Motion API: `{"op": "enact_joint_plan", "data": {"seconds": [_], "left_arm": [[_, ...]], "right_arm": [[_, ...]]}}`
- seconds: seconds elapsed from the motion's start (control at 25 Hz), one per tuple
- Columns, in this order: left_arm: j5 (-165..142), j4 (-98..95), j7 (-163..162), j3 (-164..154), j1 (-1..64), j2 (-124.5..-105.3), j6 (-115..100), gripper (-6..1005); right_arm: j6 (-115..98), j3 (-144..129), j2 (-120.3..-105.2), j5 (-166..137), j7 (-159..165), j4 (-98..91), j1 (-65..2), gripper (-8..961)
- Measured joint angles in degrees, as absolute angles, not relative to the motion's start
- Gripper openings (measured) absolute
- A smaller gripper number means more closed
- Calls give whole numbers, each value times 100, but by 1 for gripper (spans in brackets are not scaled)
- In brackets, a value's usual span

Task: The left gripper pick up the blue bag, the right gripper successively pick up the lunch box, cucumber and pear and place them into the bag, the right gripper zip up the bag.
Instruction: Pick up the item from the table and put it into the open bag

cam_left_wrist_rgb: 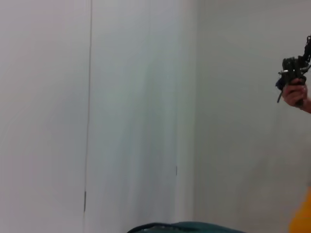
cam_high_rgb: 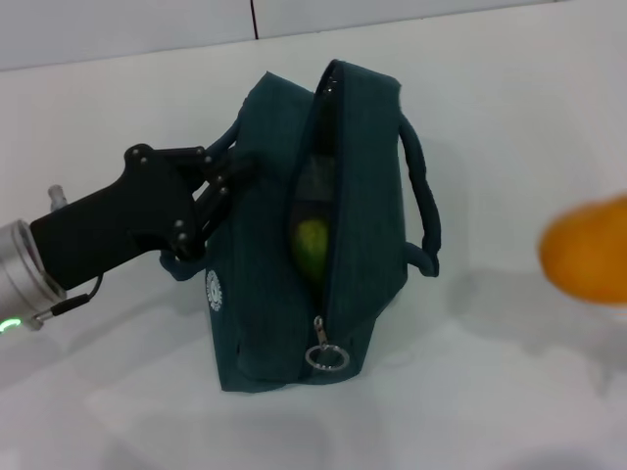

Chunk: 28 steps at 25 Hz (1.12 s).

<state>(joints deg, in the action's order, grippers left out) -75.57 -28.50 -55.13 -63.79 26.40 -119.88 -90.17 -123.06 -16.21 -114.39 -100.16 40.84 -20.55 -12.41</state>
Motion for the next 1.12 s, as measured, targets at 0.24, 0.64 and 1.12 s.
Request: {"op": "enact_joint_plan", "data": {"seconds": [0.24, 0.64, 1.12], "left_arm": [[-7555, -2838, -5474, -6379, 2639, -11988, -9086, 47], [-7548, -2809, -5384, -6381, 2650, -11988, -9248, 46], [-7552, -2796, -5288, -6381, 2685, -11988, -9340, 46]], "right_arm": [[-12167, -1594, -11500, -9950, 4502, -1778, -2303, 36], [-11850, -1562, -11498, -9720, 6556, -1845, -3645, 37], [-11077, -2492, -11509, -9739, 7544, -1988, -4379, 38]]}}
